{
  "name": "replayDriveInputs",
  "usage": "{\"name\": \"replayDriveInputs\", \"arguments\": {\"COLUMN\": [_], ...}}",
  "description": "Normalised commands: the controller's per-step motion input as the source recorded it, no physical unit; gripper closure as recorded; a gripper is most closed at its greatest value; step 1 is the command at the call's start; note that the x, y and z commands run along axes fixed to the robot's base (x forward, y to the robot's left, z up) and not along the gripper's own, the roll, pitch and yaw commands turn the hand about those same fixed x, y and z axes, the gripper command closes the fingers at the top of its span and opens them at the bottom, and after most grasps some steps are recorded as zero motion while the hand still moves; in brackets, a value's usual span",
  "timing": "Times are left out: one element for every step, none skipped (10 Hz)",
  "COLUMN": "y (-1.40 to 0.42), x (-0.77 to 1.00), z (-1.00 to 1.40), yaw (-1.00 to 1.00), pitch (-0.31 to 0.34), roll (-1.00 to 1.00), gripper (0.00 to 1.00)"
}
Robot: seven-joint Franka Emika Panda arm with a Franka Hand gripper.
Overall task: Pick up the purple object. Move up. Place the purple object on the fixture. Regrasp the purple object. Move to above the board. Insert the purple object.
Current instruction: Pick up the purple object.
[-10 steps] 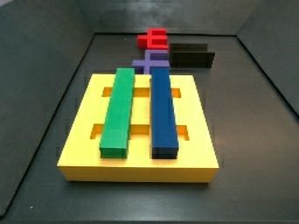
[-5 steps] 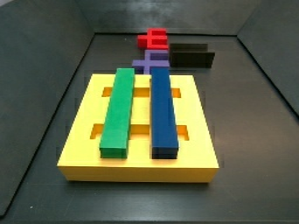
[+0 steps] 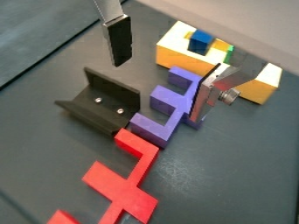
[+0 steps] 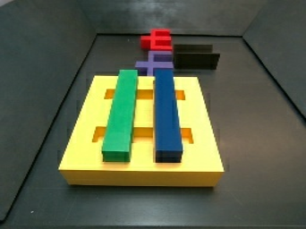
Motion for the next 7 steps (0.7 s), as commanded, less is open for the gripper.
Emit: {"name": "replayDriveInputs", "arguments": {"y": [-0.02, -0.04, -0.10, -0.13, -0.13, -0.13, -0.11], "x": [0.00, 0.00, 0.03, 0.11, 0.10, 0.14, 0.15], "z": [-0.15, -0.13, -0.09, -0.07, -0.08, -0.08, -0.09], "yaw": [-0.58, -0.60, -0.61, -0.62, -0.63, -0.64, -0.64], "pitch": [-0.121, -0.109, -0.074, -0.026, -0.026, -0.014, -0.014], "roll": [-0.22, -0.23, -0.17, -0.11, -0.08, -0.07, -0.07], "gripper": [0.00, 0.00, 0.00, 0.00, 0.00, 0.00, 0.00]}}
